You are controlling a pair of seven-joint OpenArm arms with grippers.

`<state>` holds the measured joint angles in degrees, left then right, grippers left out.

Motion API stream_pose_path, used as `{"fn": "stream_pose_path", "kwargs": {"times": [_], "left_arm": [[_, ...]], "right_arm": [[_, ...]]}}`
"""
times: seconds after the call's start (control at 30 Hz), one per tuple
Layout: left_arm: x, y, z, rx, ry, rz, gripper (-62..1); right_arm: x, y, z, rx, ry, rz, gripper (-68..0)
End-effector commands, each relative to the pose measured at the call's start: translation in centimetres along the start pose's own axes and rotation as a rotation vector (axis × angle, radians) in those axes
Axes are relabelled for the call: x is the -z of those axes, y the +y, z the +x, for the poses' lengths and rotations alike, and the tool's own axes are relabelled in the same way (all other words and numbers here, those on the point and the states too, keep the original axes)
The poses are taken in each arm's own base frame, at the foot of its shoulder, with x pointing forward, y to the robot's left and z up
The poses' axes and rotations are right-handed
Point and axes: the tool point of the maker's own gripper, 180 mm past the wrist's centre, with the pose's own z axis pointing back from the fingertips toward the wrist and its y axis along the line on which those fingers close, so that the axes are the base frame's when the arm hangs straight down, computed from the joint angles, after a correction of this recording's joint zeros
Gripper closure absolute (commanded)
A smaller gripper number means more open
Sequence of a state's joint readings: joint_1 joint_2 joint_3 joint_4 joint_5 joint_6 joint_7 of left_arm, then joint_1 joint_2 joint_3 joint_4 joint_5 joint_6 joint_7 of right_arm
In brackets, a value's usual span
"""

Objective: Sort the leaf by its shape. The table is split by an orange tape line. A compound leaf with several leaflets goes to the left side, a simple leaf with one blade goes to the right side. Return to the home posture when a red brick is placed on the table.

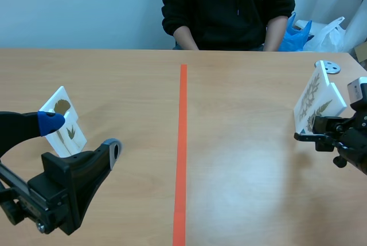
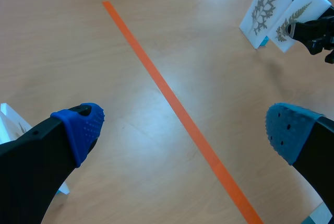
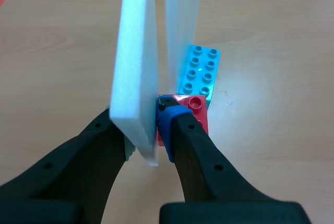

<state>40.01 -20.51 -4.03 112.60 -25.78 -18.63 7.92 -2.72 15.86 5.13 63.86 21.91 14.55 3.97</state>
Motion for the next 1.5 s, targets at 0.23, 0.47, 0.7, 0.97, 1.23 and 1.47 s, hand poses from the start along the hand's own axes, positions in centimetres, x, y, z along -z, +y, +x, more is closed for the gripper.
{"fn": "stream_pose_path", "kwargs": {"times": [0.23, 0.47, 0.7, 0.97, 1.23, 1.47], "left_arm": [[0.0, -0.2, 0.6, -0.003, -0.025, -0.01, -62.3], [0.0, -0.2, 0.6, -0.003, -0.025, -0.01, -62.3], [0.0, -0.2, 0.6, -0.003, -0.025, -0.01, -62.3], [0.0, -0.2, 0.6, -0.003, -0.025, -0.01, -62.3], [0.0, -0.2, 0.6, -0.003, -0.025, -0.01, -62.3], [0.0, -0.2, 0.6, -0.003, -0.025, -0.01, -62.3]], "right_arm": [[1.1, -0.8, -0.1, 0.003, -0.011, -0.02, -5.9], [1.1, -0.4, -0.3, -0.006, -0.011, -0.019, -10.5], [1.1, -0.8, -0.5, -0.022, -0.003, -0.04, -13.0], [1.1, -0.8, 0.1, -0.023, -0.031, -0.04, -15.7], [-0.6, -1.3, 3.0, -0.046, -0.103, -0.027, -22.2], [-4.9, -0.7, 9.2, -0.072, -0.245, 0.01, -25.8]]}}
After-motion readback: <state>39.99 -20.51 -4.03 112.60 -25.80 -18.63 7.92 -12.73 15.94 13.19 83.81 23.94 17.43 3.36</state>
